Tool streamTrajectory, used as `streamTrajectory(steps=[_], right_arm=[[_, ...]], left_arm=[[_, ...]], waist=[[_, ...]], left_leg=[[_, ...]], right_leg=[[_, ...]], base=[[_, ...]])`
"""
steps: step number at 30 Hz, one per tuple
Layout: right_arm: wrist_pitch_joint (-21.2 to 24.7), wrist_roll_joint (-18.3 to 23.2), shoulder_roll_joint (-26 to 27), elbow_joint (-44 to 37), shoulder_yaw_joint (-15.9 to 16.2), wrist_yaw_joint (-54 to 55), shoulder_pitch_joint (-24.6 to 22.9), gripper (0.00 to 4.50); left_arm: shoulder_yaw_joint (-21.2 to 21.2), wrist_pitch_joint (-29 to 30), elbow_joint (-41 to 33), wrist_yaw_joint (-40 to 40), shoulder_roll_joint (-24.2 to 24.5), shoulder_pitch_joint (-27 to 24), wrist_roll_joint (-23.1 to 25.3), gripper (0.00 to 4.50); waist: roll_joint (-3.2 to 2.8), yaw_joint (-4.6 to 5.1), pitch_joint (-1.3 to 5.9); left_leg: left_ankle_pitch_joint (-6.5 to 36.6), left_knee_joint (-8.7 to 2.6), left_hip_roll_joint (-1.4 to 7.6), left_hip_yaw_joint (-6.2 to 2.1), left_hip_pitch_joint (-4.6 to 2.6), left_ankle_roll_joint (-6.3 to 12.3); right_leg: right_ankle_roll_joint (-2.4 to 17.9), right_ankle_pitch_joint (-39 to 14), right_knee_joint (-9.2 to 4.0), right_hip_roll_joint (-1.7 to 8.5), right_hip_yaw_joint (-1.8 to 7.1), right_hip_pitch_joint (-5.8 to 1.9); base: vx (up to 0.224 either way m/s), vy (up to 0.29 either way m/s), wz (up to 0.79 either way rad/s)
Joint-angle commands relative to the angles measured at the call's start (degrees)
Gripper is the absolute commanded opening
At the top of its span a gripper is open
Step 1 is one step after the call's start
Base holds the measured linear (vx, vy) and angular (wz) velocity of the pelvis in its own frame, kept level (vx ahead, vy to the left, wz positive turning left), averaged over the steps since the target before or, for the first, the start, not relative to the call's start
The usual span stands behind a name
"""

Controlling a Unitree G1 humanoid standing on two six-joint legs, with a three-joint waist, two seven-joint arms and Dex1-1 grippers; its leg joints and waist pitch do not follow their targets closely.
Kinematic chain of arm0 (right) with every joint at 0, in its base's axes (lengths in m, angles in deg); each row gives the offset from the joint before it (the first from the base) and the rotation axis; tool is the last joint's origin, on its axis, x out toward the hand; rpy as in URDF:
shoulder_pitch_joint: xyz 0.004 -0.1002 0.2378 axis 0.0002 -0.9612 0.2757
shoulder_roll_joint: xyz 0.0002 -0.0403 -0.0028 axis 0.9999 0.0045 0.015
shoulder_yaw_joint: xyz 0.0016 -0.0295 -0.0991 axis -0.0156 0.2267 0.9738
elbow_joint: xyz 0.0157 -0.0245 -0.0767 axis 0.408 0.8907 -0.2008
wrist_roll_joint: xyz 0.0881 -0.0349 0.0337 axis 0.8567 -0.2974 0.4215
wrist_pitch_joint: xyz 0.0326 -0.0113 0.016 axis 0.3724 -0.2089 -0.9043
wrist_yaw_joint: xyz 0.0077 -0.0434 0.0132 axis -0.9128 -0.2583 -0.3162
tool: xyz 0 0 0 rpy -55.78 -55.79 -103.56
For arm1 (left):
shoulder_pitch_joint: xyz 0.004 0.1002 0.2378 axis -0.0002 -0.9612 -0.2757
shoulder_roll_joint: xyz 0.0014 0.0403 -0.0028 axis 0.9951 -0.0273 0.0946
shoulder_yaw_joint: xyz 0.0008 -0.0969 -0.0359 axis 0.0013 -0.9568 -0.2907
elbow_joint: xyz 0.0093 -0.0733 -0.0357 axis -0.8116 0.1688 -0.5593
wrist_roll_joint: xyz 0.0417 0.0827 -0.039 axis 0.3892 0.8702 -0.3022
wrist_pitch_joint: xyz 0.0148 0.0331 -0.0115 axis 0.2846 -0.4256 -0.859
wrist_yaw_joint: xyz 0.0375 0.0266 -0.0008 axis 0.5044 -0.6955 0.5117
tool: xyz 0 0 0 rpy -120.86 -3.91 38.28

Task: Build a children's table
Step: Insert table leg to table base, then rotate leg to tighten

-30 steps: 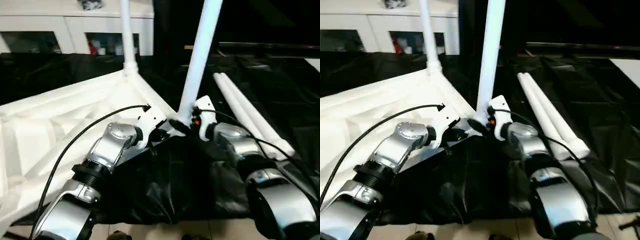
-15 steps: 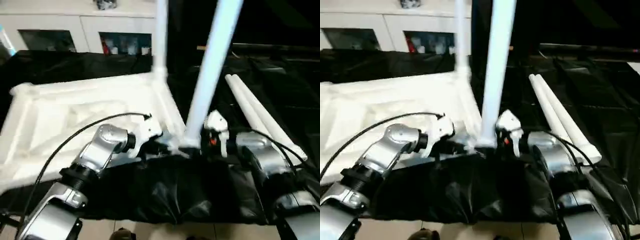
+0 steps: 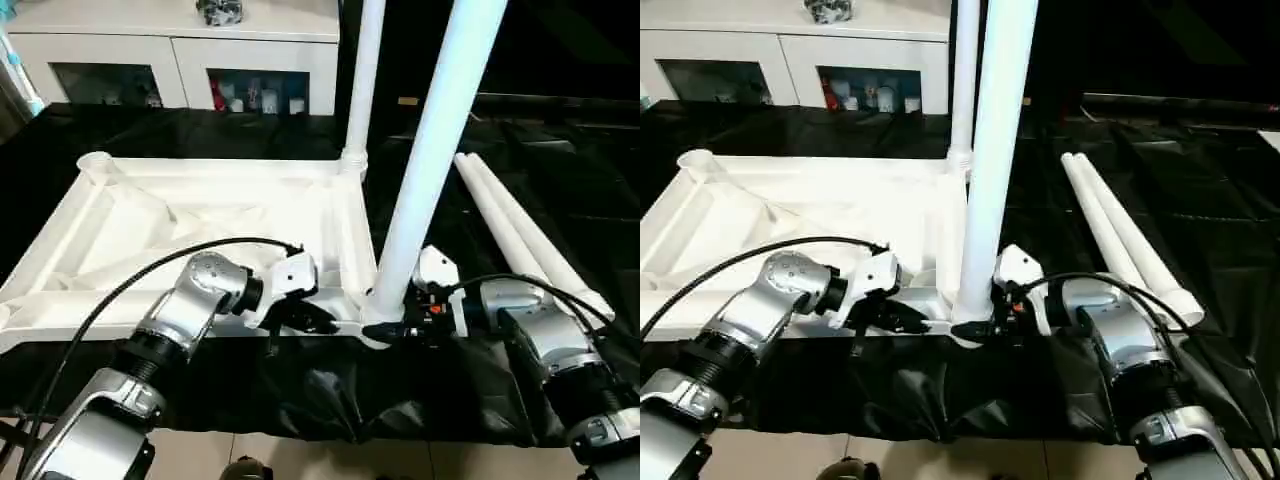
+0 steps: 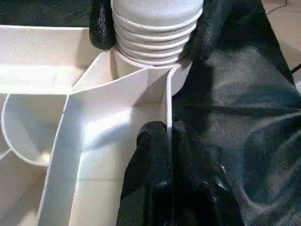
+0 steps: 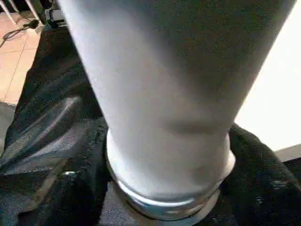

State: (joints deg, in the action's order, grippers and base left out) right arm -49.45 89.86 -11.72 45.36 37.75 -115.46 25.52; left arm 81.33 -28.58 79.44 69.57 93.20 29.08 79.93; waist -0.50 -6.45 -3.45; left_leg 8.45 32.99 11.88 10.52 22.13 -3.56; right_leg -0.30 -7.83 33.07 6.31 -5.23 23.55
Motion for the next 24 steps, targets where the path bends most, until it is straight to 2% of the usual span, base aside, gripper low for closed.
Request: streamTrajectory(steps=[1,3,4,5,8,9,13,14,15,16,18,19,20,21,22,23,24], right_arm=[[1.22,-0.01,0.36,-2.24,1.8,-1.48,-0.96,2.85],[1.68,0.12,0.37,-2.81,2.03,-1.57,-1.32,2.83],[1.76,0.09,0.51,-2.84,2.28,-1.46,-1.59,2.82],[2.06,0.25,0.81,-2.69,2.28,-1.27,-1.76,2.8],[2.58,1.11,3.08,-1.12,0.89,1.31,-1.67,2.78],[2.29,1.01,4.54,0.41,0.01,3.88,-1.22,2.78],[1.92,-0.69,9.03,6.91,-2.83,14.94,1.38,2.78],[1.95,-1.44,11.57,11.14,-4.5,22.09,3.38,2.77],[1.98,-1.55,12.46,12.58,-5.11,24.47,4.07,2.77],[1.93,-1.6,15.06,16.7,-6.85,31.02,6.04,2.77],[1.56,-1.79,16.31,18.52,-7.54,33.8,6.9,2.77],[1.25,-2.21,17.57,20.5,-8.06,36.97,7.91,2.77],[0.85,-2.8,18.66,22.3,-8.42,39.93,8.82,2.77],[0.6,-3.16,19.31,23.4,-8.63,41.74,9.38,2.77],[-1.14,-3.99,21.18,26.47,-9.03,45.87,11.1,2.77],[-1.27,-4.05,21.27,26.62,-9.03,46.07,11.19,2.77],[-3.58,-5.14,22.24,28.85,-9.03,48.23,12.4,2.77]], left_arm=[[0.61,-1.59,-0.43,1.28,-0.88,1.85,-1.36,0.0],[0.34,-1.8,-0.12,1.51,-0.96,1.91,-1.39,0.0],[0.07,-1.51,-0.16,1.58,-1.07,1.86,-1.54,0.0],[-0.08,-1.1,-0.35,1.51,-1.15,1.8,-1.63,0.0],[-0.88,0.76,-0.63,0.2,-2.13,1.78,-2.08,0.0],[-1.3,1.2,-0.33,-1.31,-2.85,1.93,-2.0,0.0],[-2.59,2.04,1.59,-7.51,-5.36,2.98,-0.95,0.0],[-3.72,3.29,3.18,-12.43,-7.28,3.99,-0.31,0.0],[-4.1,3.62,3.78,-14.34,-7.97,4.38,0.0,0.0],[-5.13,4.38,5.63,-20.43,-10.06,5.56,1.09,0.0],[-5.73,4.94,6.37,-23.2,-11.16,6.09,1.38,0.0],[-6.39,5.62,6.85,-25.42,-12.35,6.52,1.28,0.0],[-6.98,6.15,7.2,-27.2,-13.36,6.82,1.13,0.0],[-7.33,6.45,7.41,-28.26,-13.96,6.99,1.04,0.0],[-7.97,6.43,8.1,-30.3,-15.43,7.25,0.98,0.0],[-7.98,6.39,8.14,-30.38,-15.49,7.26,0.99,0.0],[-8.11,6.08,8.55,-30.95,-16.27,7.26,1.19,0.0]], waist=[[-0.11,0.22,4.04],[-0.15,0.25,4.06],[0.17,0.26,4.08],[0.16,0.21,4.13],[0.22,0.18,4.12],[0.27,0.4,4.03],[0.35,1.23,3.81],[0.35,1.75,3.72],[0.31,2.38,3.64],[0.35,3.03,3.53],[0.37,3.67,3.45],[0.53,4.08,3.42],[0.31,4.23,3.37],[-0.05,4.86,3.31],[-0.19,5.38,3.41],[-0.19,5.38,3.41],[-0.36,5.71,3.55]], left_leg=[[24.59,-4.25,1.44,-0.55,-1.74,-0.18],[24.57,-4.27,1.45,-0.57,-1.74,-0.16],[24.45,-4.24,1.46,-0.51,-1.74,-0.12],[24.18,-4.21,1.46,-0.52,-1.74,-0.08],[23.39,-4.18,1.47,-0.52,-1.67,0.08],[23.47,-4.23,1.42,-0.55,-1.52,-0.13],[25.5,-4.05,1.02,-0.81,-1.94,-1.09],[25.87,-4.05,0.94,-1.02,-1.78,-1.57],[26.62,-3.93,0.81,-1.18,-1.7,-1.82],[27.89,-3.77,0.68,-1.41,-1.78,-2.2],[29.53,-3.33,0.45,-1.58,-2.18,-2.0],[29.84,-3.17,0.3,-1.61,-2.13,-1.59],[30.13,-3.14,0.31,-1.67,-2.19,-1.58],[31.76,-3.33,0.46,-1.91,-2.3,-1.45],[33.28,-3.78,0.8,-2.25,-1.99,-1.34],[33.28,-3.78,0.8,-2.25,-1.99,-1.34],[34.51,-4.41,1.13,-2.64,-1.65,-1.44]], right_leg=[[9.93,-26.25,-4.54,2.09,2.0,-2.27],[10.06,-25.98,-4.49,2.11,2.01,-2.29],[10.22,-25.76,-4.45,2.14,2.05,-2.29],[10.3,-25.61,-4.38,2.2,2.05,-2.32],[10.43,-25.6,-4.33,2.29,2.04,-2.34],[10.26,-26.29,-4.33,2.34,2.05,-2.33],[8.19,-32.51,-5.24,2.46,1.55,-1.94],[7.39,-34.09,-5.35,2.46,1.31,-2.02],[6.63,-35.77,-5.52,2.48,1.03,-1.95],[5.53,-38.0,-5.93,2.43,0.51,-1.87],[4.15,-40.33,-6.76,2.46,-0.17,-1.61],[3.41,-41.16,-7.14,2.41,-0.62,-1.65],[3.21,-41.45,-7.31,2.47,-0.83,-1.65],[2.9,-41.08,-7.62,2.27,-1.48,-1.81],[2.66,-38.93,-7.62,2.16,-2.04,-2.6],[2.66,-38.93,-7.62,2.16,-2.04,-2.6],[3.06,-36.14,-7.28,2.32,-2.12,-3.27]], base=[[0.0,0.0,0.0],[0.0,0.0,0.0],[0.0,0.0,0.0],[0.0,0.0,0.0],[0.0,0.0,0.0],[0.0,0.0,0.0],[0.0,0.0,0.0],[0.0,0.0,0.0],[0.0,0.0,0.0],[0.0,0.0,0.0],[0.0,0.0,0.0],[0.0,0.0,0.0],[0.0,0.0,0.0],[0.0,0.0,0.0],[0.0,0.0,0.0],[0.0,0.0,0.0],[0.0,0.0,0.0]])
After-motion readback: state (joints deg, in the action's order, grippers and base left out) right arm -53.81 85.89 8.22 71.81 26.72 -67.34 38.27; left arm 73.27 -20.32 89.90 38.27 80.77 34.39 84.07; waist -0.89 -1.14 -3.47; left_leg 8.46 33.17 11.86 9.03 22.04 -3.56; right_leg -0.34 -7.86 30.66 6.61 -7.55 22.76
